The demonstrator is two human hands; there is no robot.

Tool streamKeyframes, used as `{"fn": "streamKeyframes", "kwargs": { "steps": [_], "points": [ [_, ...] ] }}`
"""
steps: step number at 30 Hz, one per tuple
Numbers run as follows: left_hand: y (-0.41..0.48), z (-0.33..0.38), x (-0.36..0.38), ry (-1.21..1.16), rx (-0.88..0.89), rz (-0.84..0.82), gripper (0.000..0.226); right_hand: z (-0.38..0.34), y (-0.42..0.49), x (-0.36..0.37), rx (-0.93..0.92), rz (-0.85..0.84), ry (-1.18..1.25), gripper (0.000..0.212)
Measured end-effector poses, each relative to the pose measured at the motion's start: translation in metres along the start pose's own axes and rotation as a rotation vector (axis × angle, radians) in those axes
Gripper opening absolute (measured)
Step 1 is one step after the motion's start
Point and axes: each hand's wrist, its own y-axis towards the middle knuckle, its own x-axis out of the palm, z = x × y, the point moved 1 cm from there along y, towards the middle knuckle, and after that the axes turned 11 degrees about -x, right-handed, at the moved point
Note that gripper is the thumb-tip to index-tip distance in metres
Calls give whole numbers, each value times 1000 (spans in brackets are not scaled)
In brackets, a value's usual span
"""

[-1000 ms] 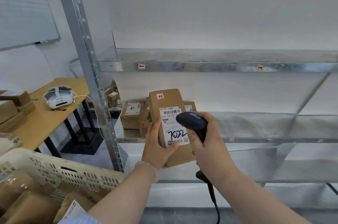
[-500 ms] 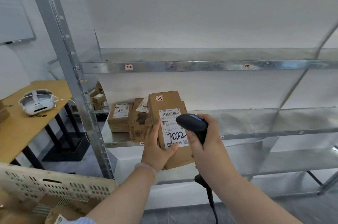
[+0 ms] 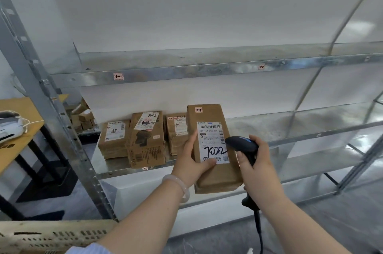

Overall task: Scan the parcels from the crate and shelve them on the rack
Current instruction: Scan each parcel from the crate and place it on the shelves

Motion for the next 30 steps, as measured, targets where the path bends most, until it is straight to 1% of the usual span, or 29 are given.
{"fn": "streamKeyframes", "kwargs": {
  "steps": [3,8,15,18,21,24,27,28,30],
  "points": [
    [17,12,22,4,-48,-18,101,21,19,-12,50,-17,-9,42],
    [56,25,62,30,-165,-14,102,61,66,-23,59,-42,-1,43],
    [109,8,97,-96,-307,31,96,120,129,-10,109,-191,5,43],
    [126,-4,103,-168,-400,53,100,139,149,3,109,-261,1,43],
    [139,-13,109,-181,-454,12,103,154,164,15,131,-304,23,44],
    [146,-22,111,-131,-481,-18,113,164,171,27,174,-329,56,44],
    [152,-32,108,53,-493,-19,122,169,174,36,201,-350,70,43],
    [154,-35,108,76,-474,-39,124,170,175,39,207,-357,74,43],
    [156,-36,109,16,-425,-85,118,173,175,44,205,-362,95,42]
  ]
}}
